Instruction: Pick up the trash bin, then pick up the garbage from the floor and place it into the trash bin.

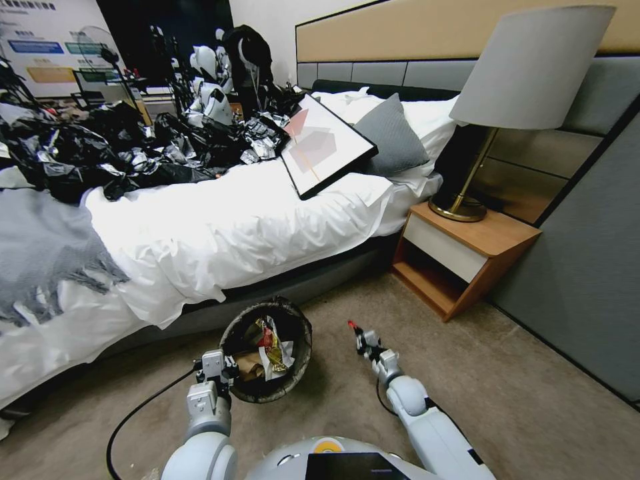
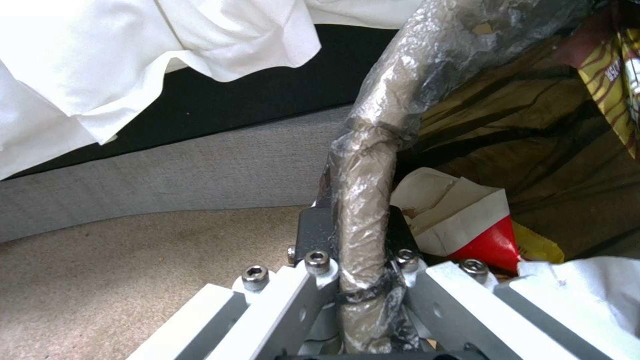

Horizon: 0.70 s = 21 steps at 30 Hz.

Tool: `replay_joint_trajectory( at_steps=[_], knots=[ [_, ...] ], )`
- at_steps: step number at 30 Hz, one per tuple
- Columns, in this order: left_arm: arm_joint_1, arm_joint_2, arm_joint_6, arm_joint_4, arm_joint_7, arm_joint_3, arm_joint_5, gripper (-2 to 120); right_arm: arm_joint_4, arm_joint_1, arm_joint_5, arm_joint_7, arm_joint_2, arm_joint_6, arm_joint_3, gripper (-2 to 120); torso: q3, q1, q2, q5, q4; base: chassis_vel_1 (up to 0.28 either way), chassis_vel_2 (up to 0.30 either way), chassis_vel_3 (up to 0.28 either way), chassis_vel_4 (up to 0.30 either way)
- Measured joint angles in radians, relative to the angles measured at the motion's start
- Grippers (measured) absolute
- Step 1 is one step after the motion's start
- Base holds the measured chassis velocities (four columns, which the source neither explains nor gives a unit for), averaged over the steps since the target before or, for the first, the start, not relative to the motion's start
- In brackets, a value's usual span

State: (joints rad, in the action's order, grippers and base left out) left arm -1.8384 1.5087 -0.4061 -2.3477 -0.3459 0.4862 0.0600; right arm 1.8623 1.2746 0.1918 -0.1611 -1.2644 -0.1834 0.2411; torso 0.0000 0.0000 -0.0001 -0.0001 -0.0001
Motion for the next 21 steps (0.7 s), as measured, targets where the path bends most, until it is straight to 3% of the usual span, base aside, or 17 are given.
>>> replay_joint_trajectory(
  at_steps=[4, 5, 12, 17, 21],
  knots=[
    [-0.002, 0.0, 0.001, 0.002, 0.0, -0.003, -0.002, 0, 0.086, 0.001, 0.048, -0.055, 0.007, -0.041, -0.021, 0, 0.0, 0.0, 0.0, 0.0, 0.0, 0.0, 0.0, 0.0, 0.0],
    [-0.002, -0.001, 0.003, 0.005, 0.001, -0.004, -0.004, 0, 0.157, 0.007, 0.081, -0.094, 0.014, -0.063, -0.043, 0, 0.0, 0.0, 0.0, -0.0001, 0.0, 0.0, 0.0, 0.0, 0.0],
    [-0.004, -0.002, 0.013, 0.013, 0.005, -0.017, -0.019, 0, 0.297, 0.027, 0.132, -0.118, 0.066, -0.076, -0.152, 0, 0.0, 0.0, 0.0, 0.0002, -0.0003, 0.0, 0.0, 0.0, 0.0],
    [-0.005, 0.0, 0.013, 0.015, 0.012, -0.03, -0.032, 0, 0.28, 0.004, 0.148, -0.118, 0.13, -0.058, -0.269, 0, 0.0, 0.0, 0.0, 0.0, -0.0002, 0.0, 0.0, 0.0, 0.0],
    [-0.008, 0.002, 0.013, 0.018, 0.015, -0.033, -0.039, 0, 0.224, -0.024, 0.127, -0.105, 0.137, -0.053, -0.354, 0, 0.0, 0.0, 0.0, 0.0, -0.0001, 0.0, 0.0, 0.0, 0.0]
  ],
)
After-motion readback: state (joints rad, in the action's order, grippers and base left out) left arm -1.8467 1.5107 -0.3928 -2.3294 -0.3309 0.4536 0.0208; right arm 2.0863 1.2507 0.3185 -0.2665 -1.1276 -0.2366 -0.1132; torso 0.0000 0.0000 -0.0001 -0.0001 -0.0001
